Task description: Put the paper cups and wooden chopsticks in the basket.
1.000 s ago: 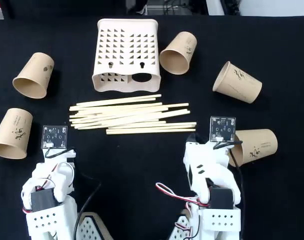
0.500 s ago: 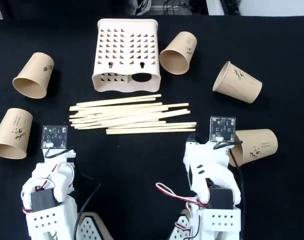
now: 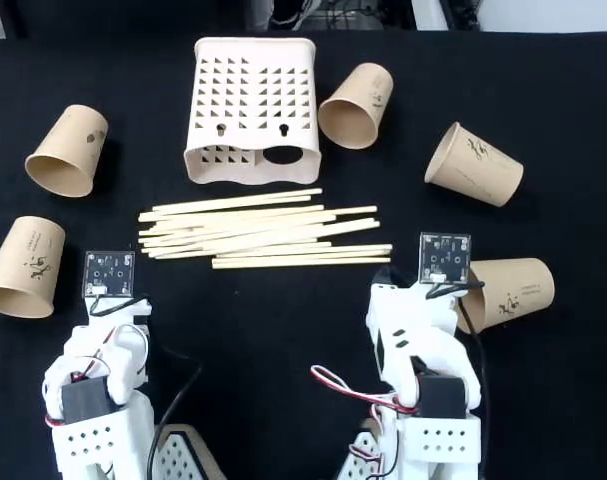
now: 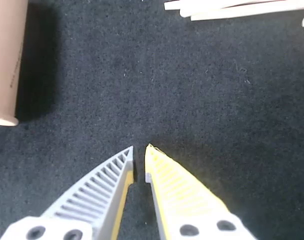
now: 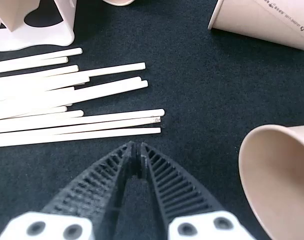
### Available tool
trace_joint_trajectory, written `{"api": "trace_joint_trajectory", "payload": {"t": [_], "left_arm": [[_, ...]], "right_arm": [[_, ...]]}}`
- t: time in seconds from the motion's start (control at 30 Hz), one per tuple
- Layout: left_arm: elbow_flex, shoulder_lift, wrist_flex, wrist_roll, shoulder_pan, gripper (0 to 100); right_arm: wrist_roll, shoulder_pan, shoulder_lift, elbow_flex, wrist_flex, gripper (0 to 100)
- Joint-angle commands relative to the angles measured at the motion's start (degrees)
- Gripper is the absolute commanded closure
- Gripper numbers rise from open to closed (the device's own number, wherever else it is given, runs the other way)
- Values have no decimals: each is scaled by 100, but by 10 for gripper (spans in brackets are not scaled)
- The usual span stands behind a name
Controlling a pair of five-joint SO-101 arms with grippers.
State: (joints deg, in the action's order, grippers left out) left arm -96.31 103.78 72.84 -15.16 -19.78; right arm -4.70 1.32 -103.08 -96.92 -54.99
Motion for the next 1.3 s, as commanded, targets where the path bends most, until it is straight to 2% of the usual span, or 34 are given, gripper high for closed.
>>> {"api": "trace_joint_trajectory", "payload": {"t": [0.0,0.1,0.23,0.3,0.4,0.5,0.67,0.77,0.93,1.03,1.13,1.27], "left_arm": [[251,44,26,-18,-48,945],[998,44,26,-70,-488,942],[2246,44,26,-800,-848,945],[2914,44,26,-888,-1007,946],[4092,9,97,-193,-989,942],[4558,-475,-79,475,-303,941],[4796,-2462,-448,1081,901,941],[4989,-3499,-853,1459,1323,927],[5007,-3965,-1415,1890,1525,718],[4593,-3965,-1644,1890,1569,688],[3855,-3886,-2356,1890,1516,686],[2642,-3886,-4176,1873,1411,685]], "right_arm": [[9,62,-171,22,-35,975],[9,62,-171,22,-35,975],[9,62,-171,22,-35,975],[9,62,-171,22,-35,975],[9,62,-171,22,-35,975],[9,62,-171,22,-35,975],[9,62,-171,22,-35,975],[9,62,-171,22,-35,975],[9,62,-171,22,-35,975],[9,70,-171,22,-35,975],[9,44,-171,22,-35,975],[9,62,-171,22,-35,975]]}}
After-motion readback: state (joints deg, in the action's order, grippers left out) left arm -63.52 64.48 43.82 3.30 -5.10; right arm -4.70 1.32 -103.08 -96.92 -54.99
